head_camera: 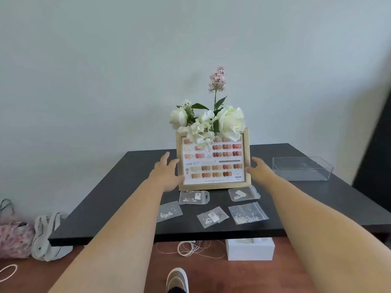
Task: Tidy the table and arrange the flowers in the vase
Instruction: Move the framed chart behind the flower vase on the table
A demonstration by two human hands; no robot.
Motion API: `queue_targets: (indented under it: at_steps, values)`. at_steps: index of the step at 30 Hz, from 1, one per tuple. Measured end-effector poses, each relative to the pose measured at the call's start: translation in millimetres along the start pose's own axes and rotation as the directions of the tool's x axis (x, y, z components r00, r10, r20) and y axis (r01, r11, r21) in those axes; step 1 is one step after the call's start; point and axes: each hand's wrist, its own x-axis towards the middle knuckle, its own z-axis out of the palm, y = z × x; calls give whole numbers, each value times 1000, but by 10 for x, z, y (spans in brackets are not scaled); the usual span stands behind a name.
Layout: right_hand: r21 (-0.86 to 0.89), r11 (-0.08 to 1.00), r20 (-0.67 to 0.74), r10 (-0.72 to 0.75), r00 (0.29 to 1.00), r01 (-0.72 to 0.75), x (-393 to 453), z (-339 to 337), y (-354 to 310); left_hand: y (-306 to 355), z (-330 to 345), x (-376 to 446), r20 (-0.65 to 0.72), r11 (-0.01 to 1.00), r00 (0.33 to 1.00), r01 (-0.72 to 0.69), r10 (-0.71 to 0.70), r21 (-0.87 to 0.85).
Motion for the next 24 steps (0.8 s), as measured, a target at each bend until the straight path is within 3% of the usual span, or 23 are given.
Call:
queue_targets:
  at_steps: [7,12,18,24]
  values:
    - [171,985,-72,10,997,2,229,230,82,-49,348,129,15,964,996,94,-93,-251]
    - [231,973,-40,10,999,0,482,321,219,-28,593,197,31,797,988,138,-148,-588]
    - [174,985,-80,23,997,-9,673,365,489,-6,841,325,37,680,988,131,-151,-721]
    - [156,988,-23,22,999,-18,772,349,514,-47,907,339,-27,676,975,132,-219,-725]
